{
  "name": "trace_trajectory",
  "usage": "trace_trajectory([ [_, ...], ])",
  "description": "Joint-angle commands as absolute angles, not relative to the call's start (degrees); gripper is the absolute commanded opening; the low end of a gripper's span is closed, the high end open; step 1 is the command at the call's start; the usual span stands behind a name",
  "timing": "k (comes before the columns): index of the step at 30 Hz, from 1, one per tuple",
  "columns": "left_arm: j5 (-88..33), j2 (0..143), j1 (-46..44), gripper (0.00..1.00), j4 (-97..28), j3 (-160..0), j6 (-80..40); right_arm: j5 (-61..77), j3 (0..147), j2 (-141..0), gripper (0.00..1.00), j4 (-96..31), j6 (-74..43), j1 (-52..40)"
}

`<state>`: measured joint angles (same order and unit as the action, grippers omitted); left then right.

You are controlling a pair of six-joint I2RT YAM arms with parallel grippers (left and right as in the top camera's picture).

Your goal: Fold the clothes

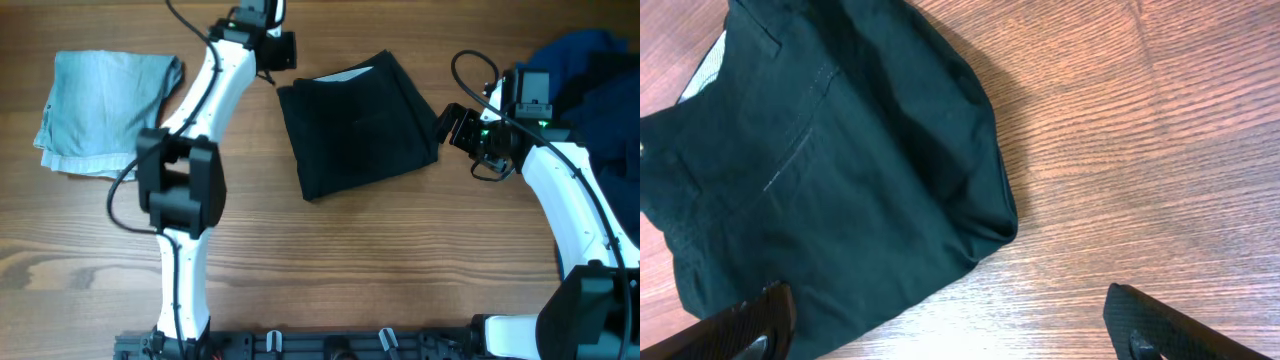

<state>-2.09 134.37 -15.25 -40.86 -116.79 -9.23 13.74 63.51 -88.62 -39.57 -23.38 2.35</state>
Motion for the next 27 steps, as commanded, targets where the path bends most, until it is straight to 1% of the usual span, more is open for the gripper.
trace_trajectory([
  [1, -0.60, 137.86, -15.16, 0.04, -39.16, -116.46, -7.73, 14.85, 63.40, -89.03, 1.00, -39.46, -24.18, 2.48],
  [6, -1.23, 139.48, -15.16, 0.04, -42.89, -116.46, -7.73, 14.85, 63.40, -89.03, 1.00, -39.46, -24.18, 2.48],
  [10, -7.03, 139.50, -15.16, 0.04, -45.89, -116.46, -7.73, 14.85, 63.40, -89.03, 1.00, -39.46, -24.18, 2.48],
  [13, -7.51, 139.50, -15.22, 0.04, -45.87, -116.46, -7.73, 14.85, 63.40, -89.03, 1.00, -39.48, -24.21, 2.48],
  [18, -7.46, 139.52, -14.98, 0.06, -41.17, -116.46, -7.70, 14.85, 63.40, -89.03, 1.00, -39.46, -24.18, 2.48],
  [22, -7.49, 140.16, -15.07, 0.04, -37.89, -116.46, -7.92, 14.85, 63.40, -89.03, 1.00, -39.46, -24.21, 2.48],
  [27, -7.51, 143.98, -15.14, 0.04, -38.57, -116.46, -7.99, 14.85, 63.40, -89.03, 1.00, -39.46, -24.18, 2.48],
])
